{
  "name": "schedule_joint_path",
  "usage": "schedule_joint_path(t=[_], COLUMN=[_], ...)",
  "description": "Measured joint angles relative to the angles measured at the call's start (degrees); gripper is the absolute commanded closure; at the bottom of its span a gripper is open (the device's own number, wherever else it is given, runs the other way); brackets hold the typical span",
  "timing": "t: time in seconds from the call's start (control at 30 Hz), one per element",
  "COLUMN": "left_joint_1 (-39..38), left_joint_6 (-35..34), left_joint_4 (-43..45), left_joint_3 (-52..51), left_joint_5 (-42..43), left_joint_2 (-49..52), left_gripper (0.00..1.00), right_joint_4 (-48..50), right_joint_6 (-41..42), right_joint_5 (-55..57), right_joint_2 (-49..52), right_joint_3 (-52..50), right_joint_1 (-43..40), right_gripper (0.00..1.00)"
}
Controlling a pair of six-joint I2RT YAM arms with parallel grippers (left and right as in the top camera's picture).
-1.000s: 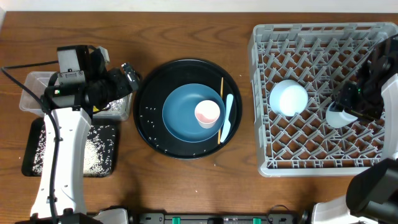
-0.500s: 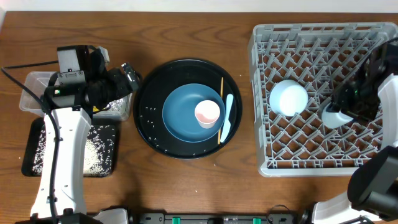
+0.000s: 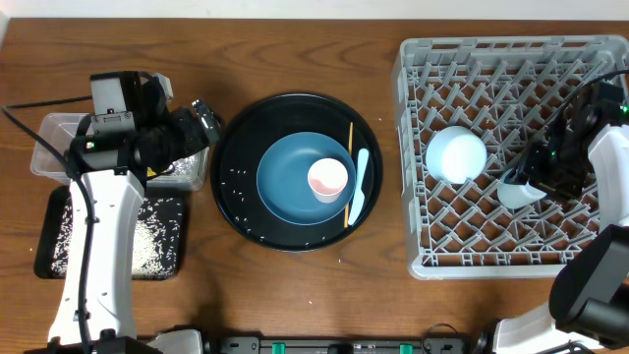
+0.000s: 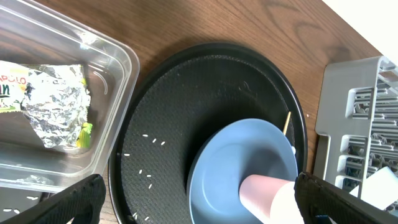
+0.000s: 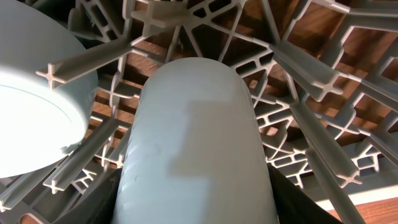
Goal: Sort waste into correct bins and load items into the dishwasher rack
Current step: 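Release the cup in the rack and raise the right gripper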
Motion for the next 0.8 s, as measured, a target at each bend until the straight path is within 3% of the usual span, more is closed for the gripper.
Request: schedule_joint_path(t=[0.1,0.13,0.2,0.33,0.5,0.8], left_joint_1=[0.0,0.0,0.0,0.0,0.0,0.0], left_joint_6=[0.0,0.0,0.0,0.0,0.0,0.0], left_joint_4=[0.0,0.0,0.0,0.0,0.0,0.0], left_joint_3=[0.0,0.0,0.0,0.0,0.0,0.0], left_joint_5=[0.0,0.0,0.0,0.0,0.0,0.0], left_joint_2=[0.0,0.0,0.0,0.0,0.0,0.0], left_gripper=[0.02,0.02,0.02,0.02,0.02,0.02], right_joint_4=[0.1,0.1,0.1,0.0,0.1,-5.9], right_joint_6=[0.0,0.0,0.0,-0.2,-0.8,-0.9], right_joint_5=[0.0,0.0,0.0,0.0,-0.3,-1.0], right_joint_2=[0.0,0.0,0.0,0.0,0.0,0.1], right_joint_3=[0.0,0.0,0.0,0.0,0.0,2.9], right_joint_1=[0.0,0.0,0.0,-0.1,-0.1,-0.1], right_gripper=[0.69,0.63,0.40,0.24,0.17,0.18])
